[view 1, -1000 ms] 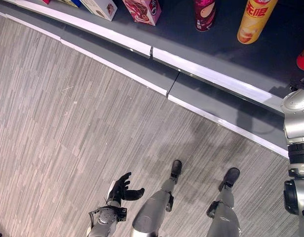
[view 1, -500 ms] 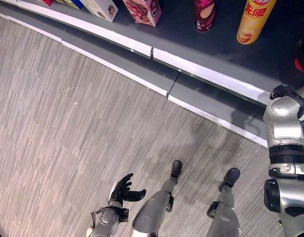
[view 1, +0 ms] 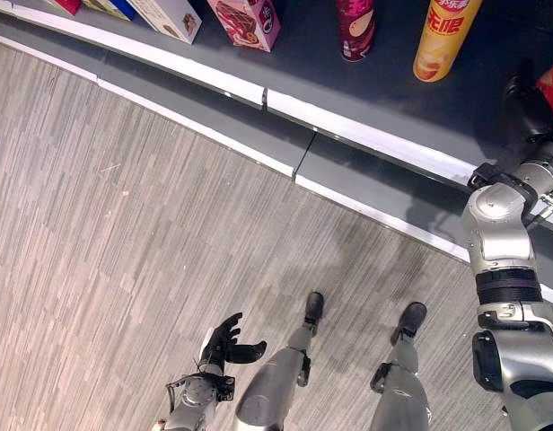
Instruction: Put the goods on the table back onto the shelves and tidy them up.
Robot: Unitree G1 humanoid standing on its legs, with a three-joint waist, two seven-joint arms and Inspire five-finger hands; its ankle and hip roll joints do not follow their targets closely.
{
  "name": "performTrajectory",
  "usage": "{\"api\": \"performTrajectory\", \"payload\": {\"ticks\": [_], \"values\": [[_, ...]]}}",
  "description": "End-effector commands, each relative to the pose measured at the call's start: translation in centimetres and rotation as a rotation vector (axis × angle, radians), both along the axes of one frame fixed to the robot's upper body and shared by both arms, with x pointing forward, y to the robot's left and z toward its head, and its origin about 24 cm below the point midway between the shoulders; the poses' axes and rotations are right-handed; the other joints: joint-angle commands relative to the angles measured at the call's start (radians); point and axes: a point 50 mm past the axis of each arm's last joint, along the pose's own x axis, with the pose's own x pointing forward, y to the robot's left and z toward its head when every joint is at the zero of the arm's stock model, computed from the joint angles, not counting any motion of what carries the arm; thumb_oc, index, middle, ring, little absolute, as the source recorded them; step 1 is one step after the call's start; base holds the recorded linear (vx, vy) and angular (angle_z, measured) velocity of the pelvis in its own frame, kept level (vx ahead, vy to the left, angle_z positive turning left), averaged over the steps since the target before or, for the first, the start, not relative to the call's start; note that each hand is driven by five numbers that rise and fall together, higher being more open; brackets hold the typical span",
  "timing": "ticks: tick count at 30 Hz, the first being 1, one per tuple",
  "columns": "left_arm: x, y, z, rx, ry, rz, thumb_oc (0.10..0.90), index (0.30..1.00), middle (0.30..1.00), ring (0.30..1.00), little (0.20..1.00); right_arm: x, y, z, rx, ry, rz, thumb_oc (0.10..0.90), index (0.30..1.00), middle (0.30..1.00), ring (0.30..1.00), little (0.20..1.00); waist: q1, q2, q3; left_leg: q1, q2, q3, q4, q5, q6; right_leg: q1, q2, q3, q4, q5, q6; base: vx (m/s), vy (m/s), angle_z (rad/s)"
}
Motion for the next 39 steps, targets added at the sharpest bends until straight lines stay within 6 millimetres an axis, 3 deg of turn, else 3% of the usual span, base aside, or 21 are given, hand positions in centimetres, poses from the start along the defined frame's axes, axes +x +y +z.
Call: {"api": "performTrajectory", "payload": {"ticks": [1, 20, 30, 34, 39], "values": [[-1.0, 2.1, -0.5, 0.079, 0.033, 0.018, 0.800, 0.900, 0.900, 0.900, 0.900, -1.1, 0.0, 3.5, -0.105, -0.177, 0.039, 0.800, 0.900, 0.900, 0.900, 0.900, 0.030, -0.046, -0.039, -0.032, 0.021, 0.021, 0.003, -0.040, -0.054, 0.095, -0.063, 0.018, 0.045, -0.127, 0.115, 0.00, 0.000, 0.00], [-1.2, 2.7, -0.4, 0.075, 0.038, 0.034, 0.800, 0.900, 0.900, 0.900, 0.900, 0.0, 0.8, 1.0, -0.110, -0.060, 0.200, 0.800, 0.900, 0.900, 0.900, 0.900, 0.015, -0.080, -0.025, -0.024, 0.032, 0.033, 0.003, -0.042, -0.056, 0.091, -0.058, 0.025, 0.052, -0.125, 0.112, 0.00, 0.000, 0.00], [-1.6, 3.0, -0.6, 0.070, 0.052, 0.051, 0.800, 0.900, 0.900, 0.900, 0.900, 0.1, 0.4, 0.2, -0.129, -0.010, 0.195, 0.800, 0.900, 0.900, 0.900, 0.900, 0.011, -0.088, -0.020, -0.025, 0.035, 0.038, 0.003, -0.041, -0.057, 0.087, -0.056, 0.027, 0.055, -0.124, 0.110, 0.00, 0.000, 0.00], [-1.2, 3.0, -0.4, 0.081, 0.039, 0.063, 0.800, 0.900, 0.900, 0.900, 0.900, -0.9, 0.1, 0.2, -0.202, -0.009, 0.100, 0.800, 0.900, 0.900, 0.900, 0.900, 0.000, -0.091, -0.022, -0.018, 0.037, 0.039, 0.003, -0.043, -0.056, 0.089, -0.055, 0.030, 0.056, -0.124, 0.111, 0.00, 0.000, 0.00], [-1.3, 3.4, -0.8, 0.099, 0.069, 0.082, 0.800, 0.900, 0.900, 0.900, 0.900, -2.1, 1.9, -2.4, -0.227, 0.020, 0.173, 0.800, 0.900, 0.900, 0.900, 0.900, -0.026, -0.118, -0.030, -0.006, 0.041, 0.046, 0.003, -0.048, -0.054, 0.097, -0.049, 0.036, 0.052, -0.121, 0.110, 0.00, 0.005, -0.01]]}}
